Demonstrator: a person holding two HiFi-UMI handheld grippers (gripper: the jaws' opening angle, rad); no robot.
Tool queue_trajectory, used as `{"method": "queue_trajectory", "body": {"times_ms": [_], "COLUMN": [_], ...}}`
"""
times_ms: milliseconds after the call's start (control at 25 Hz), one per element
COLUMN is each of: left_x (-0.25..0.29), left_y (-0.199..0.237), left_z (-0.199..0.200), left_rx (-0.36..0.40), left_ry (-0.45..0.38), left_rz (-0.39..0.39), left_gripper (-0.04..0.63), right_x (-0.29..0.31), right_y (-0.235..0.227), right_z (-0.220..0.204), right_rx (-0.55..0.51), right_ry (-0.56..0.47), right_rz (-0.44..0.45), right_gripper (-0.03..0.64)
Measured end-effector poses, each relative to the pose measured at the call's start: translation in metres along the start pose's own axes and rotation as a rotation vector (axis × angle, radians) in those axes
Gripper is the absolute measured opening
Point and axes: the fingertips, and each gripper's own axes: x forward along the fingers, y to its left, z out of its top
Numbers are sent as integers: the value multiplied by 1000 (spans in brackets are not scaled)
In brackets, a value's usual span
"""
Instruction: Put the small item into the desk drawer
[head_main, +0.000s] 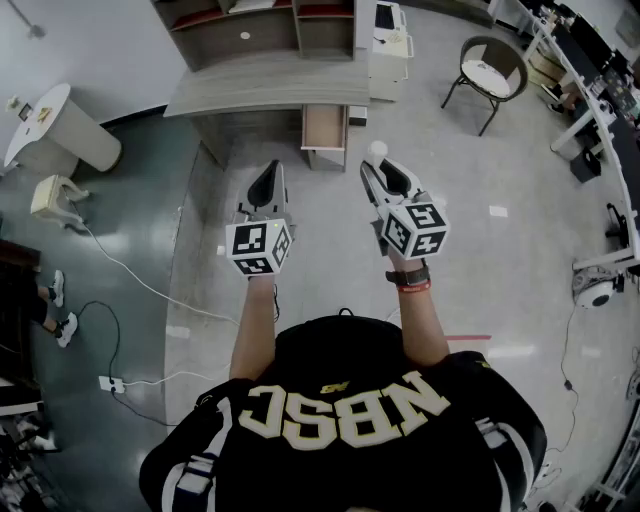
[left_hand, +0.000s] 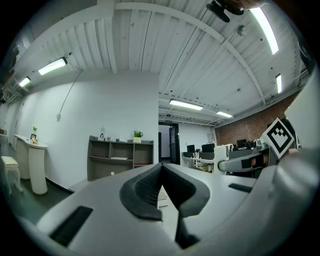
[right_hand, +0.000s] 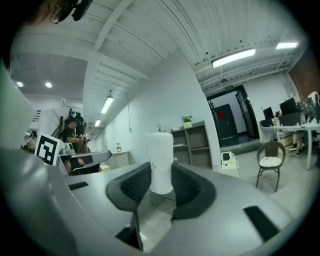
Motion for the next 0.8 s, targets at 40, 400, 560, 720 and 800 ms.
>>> {"method": "queue_trajectory", "body": {"times_ms": [40,400,560,720,800], "left_x": [2,13,10,13,24], "left_y": [-1,-16,-10,5,16], "left_z": [-2,-9,-22,-38,-45], "left_rx": [7,48,41,15,11], "left_ry": [2,25,46,73,74], "left_rz": [6,69,88,103,96], "left_gripper": [12,12,14,12,14], "right_x": [0,-3,4,19,33], "right_y": [-2,-18,-19,-25,-30], "right_z": [0,-3,-12,-20,-25], "right_rx": [-4,-60,-60,-40,-36], "right_ry": [1,14,21,24,34], "right_rz": [2,12,19,6,-8], "right_gripper": [130,131,132,132,133]}}
